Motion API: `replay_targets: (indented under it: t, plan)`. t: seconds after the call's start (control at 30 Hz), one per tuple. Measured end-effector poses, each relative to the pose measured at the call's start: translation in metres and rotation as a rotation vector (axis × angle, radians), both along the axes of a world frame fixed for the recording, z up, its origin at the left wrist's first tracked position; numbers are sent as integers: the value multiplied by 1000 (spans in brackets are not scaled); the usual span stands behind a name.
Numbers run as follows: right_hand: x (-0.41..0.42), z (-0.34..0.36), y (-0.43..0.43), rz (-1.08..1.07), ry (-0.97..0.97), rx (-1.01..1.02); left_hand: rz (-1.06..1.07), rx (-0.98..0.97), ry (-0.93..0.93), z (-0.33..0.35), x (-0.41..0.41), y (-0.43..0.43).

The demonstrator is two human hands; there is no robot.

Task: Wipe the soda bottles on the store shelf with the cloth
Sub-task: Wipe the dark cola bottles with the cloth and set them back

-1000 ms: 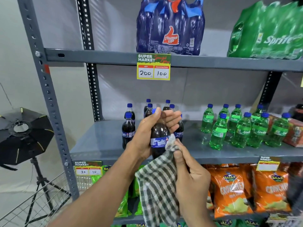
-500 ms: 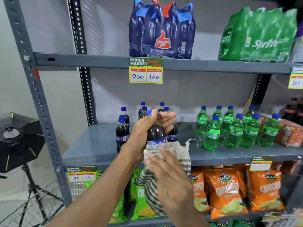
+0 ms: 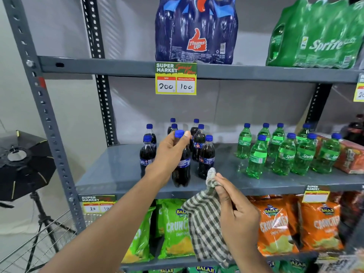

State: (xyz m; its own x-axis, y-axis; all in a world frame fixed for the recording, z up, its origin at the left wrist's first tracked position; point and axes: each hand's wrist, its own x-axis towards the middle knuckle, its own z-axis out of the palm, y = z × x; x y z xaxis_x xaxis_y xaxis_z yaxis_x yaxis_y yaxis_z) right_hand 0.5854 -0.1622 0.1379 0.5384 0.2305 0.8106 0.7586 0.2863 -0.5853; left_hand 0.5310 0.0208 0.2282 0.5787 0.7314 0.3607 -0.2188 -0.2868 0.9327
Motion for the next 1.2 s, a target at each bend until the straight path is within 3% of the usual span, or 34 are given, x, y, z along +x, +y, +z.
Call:
replay_targets:
  t: [0.2, 0.6, 0.77, 0.97, 1.07, 1.2]
  plan:
    - [20, -11, -13, -61, -64, -58, 119, 69, 116, -21, 21, 26]
    - [43, -22, -25, -150, -120, -120, 125, -27, 154, -35, 43, 55]
    - [49, -25, -23, -147, -113, -123, 212, 115, 169, -31, 44, 54]
    - [53, -27, -18, -152, -114, -110, 469, 716, 18, -16, 47, 20]
    - [57, -29, -15, -132, -106, -105, 313, 706, -32, -8, 60, 1]
    - [65, -33, -18, -139, -88, -125, 177, 570, 106, -3, 84, 3]
